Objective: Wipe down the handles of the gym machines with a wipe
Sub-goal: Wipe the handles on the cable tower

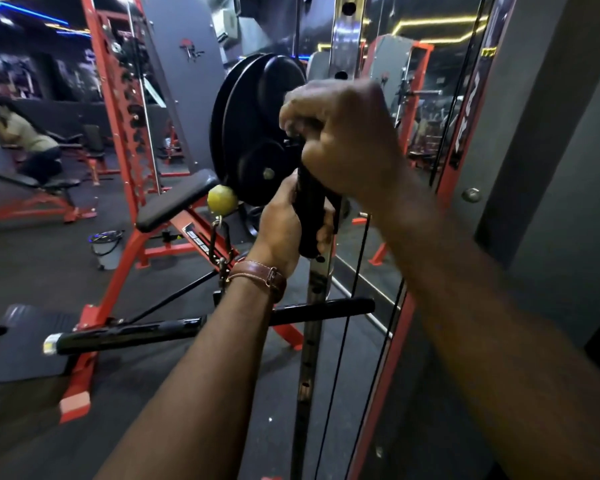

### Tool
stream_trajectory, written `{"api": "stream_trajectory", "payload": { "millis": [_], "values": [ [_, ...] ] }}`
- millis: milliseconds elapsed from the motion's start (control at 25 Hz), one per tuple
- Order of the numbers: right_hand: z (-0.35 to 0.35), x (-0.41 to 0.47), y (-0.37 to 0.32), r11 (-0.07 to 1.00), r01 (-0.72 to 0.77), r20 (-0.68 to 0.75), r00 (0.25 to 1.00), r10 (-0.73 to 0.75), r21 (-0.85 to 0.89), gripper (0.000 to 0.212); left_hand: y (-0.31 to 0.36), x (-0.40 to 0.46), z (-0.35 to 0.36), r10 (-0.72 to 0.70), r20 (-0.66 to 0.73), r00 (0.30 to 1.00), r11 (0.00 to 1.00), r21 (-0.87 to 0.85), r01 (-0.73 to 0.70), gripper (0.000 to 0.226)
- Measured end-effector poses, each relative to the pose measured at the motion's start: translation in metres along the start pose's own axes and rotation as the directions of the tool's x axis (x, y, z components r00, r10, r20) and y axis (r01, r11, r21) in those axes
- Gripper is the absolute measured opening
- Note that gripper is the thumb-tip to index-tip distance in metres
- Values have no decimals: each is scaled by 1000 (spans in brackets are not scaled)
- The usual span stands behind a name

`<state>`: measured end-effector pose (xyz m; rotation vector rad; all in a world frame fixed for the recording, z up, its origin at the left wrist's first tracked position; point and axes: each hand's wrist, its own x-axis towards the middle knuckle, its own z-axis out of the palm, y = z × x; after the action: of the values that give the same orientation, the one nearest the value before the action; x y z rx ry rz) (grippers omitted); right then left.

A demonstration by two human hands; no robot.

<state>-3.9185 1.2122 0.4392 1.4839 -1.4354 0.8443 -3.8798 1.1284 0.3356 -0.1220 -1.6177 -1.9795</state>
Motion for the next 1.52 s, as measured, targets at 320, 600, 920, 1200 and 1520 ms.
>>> {"api": "stream_trajectory", "payload": {
  "millis": [320, 600, 920, 1200, 1520],
  "values": [
    [2, -12, 0, 43, -591, 385, 577, 720, 806, 28, -4, 1, -5, -46, -7, 999, 999, 0, 46, 65],
    [39, -50, -11, 983, 16, -177, 983, -48, -183, 26, -1, -5, -2, -52, -161, 985, 987, -160, 26, 52],
    [18, -73, 13, 880, 352, -8, 927, -374, -317, 14, -2, -10, -19, -92, 80, 993, 967, -232, 108, 104],
    [39, -106, -28, 986, -132, -397, 914, 82, -101, 11, -13, -5, -23, -65, 61, 996, 982, -172, 74, 81],
    [33, -25, 1, 130, -551, 125, 402, 907, 825, 24, -17, -4, -17, 7, 22, 1000, 1000, 8, -8, 58]
  ]
}}
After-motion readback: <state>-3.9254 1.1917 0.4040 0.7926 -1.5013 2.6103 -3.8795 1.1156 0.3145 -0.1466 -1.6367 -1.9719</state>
